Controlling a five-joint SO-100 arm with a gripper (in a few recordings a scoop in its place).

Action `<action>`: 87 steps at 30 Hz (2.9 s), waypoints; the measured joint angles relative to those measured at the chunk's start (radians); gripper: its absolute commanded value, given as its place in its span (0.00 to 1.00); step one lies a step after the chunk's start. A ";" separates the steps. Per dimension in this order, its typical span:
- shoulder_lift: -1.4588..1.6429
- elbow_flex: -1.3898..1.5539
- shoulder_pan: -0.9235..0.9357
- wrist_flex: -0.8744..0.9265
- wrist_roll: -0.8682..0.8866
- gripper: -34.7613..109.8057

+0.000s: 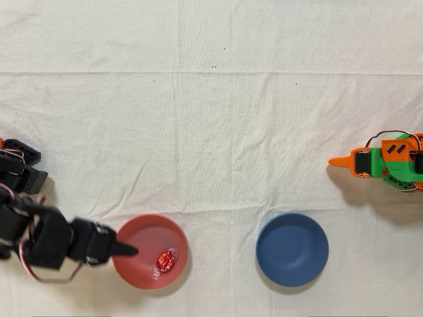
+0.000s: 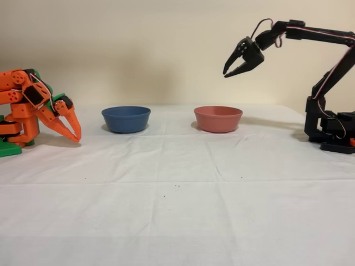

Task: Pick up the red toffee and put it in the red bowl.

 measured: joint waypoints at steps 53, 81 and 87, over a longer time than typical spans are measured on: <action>0.927 1.019 -0.396 -0.144 0.204 0.25; 0.927 1.019 -0.396 0.028 0.265 0.25; 0.927 1.019 -0.396 0.028 0.265 0.25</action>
